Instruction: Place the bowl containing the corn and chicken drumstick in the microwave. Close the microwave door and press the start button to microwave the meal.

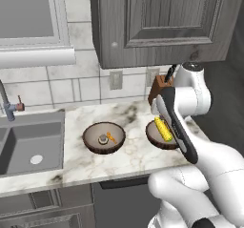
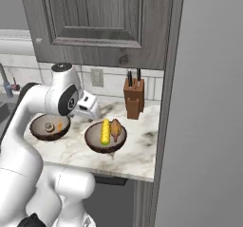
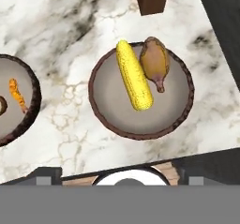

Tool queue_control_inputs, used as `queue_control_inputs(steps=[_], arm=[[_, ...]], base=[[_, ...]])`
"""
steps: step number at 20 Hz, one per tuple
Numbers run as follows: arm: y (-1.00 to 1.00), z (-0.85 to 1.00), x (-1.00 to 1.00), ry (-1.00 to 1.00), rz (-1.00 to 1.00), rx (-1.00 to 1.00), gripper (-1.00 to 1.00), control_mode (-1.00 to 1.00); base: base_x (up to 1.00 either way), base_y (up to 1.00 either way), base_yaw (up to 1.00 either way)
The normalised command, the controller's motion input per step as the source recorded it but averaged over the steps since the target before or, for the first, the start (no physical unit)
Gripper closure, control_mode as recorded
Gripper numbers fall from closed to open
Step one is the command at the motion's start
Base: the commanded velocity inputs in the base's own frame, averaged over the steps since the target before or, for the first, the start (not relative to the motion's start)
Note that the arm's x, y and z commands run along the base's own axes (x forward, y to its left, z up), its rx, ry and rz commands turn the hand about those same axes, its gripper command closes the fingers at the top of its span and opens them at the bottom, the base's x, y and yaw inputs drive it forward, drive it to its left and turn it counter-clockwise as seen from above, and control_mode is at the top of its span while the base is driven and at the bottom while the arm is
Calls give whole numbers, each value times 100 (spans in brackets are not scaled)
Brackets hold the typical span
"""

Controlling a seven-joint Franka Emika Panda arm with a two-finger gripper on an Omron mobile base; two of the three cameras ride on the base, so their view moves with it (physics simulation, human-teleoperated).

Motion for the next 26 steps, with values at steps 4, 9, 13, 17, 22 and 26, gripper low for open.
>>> queue_control_inputs(steps=[4, 9, 13, 17, 22, 26], arm=[[-62, -43, -1, 0, -29, 11, -100, -100], [-62, -49, 5, 0, -26, 14, -100, -100], [-39, -46, 21, 0, -22, 11, -100, -100], [-26, -35, 14, 0, -17, 9, -100, -100], [-6, -29, 18, 0, 0, 5, -100, -100], [0, -34, 27, 7, 0, 3, -100, -100]], base=[[0, 0, 0], [0, 0, 0], [0, 0, 0], [0, 0, 0], [0, 0, 0], [0, 0, 0]])
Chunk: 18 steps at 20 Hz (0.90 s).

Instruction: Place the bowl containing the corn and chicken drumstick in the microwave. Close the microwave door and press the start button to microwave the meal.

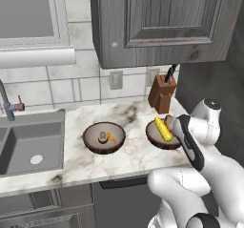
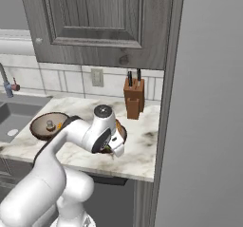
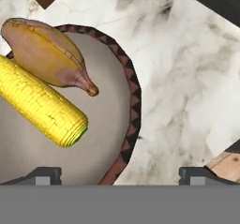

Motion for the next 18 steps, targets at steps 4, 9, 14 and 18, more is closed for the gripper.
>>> queue_control_inputs(steps=[4, 9, 14, 18], arm=[[0, -32, 29, 12, -1, 0, -100, -100], [0, -20, 19, 7, 0, 0, -100, -100], [-7, -19, 10, 0, 0, 1, -100, -100], [-11, -24, 6, 0, 0, 1, -100, -100]], base=[[0, 0, 0], [0, 0, 0], [0, 0, 0], [0, 0, 0]])
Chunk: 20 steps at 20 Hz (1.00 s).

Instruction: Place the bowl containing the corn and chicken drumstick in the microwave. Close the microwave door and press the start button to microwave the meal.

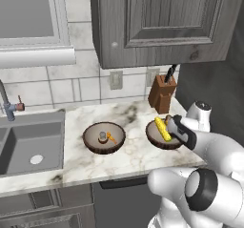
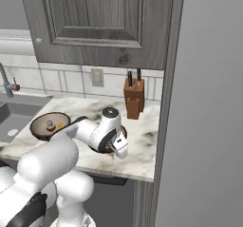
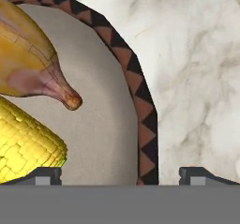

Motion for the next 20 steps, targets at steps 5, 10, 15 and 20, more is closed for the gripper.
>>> queue_control_inputs(steps=[5, 10, 15, 20], arm=[[-3, -26, 10, 0, 0, 0, 100, -100], [0, -21, 10, 0, -1, 0, 100, -100], [0, -7, 0, 0, 0, 0, 100, -100], [17, 11, -14, -4, 0, 0, 100, -100]], base=[[0, 0, 0], [0, 0, 0], [0, 0, 0], [0, 0, 0]])
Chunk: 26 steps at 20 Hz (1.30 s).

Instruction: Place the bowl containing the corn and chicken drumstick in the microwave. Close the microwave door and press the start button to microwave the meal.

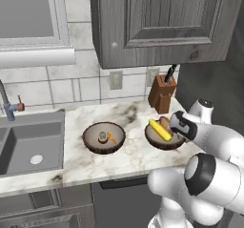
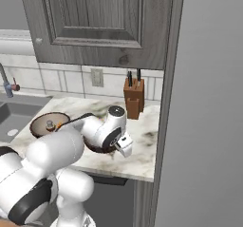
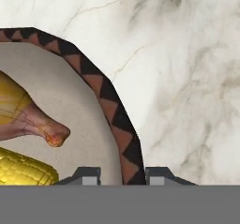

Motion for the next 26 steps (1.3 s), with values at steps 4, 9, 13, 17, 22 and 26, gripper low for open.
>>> queue_control_inputs(steps=[4, 9, 13, 17, 22, 26], arm=[[49, 56, -52, -20, 2, -1, 100, -100], [41, 90, -59, -21, 1, 0, 100, -100], [57, 82, -54, -14, 0, 0, 100, -100], [46, 79, -71, -6, 0, 0, 100, -100], [-1, 69, -80, -13, 0, 0, 100, -100], [-9, 21, -49, -10, 0, 0, 100, -100]], base=[[0, 0, 0], [0, 0, 0], [0, 0, 0], [0, 0, 0], [0, 0, 0], [0, 0, 0]])
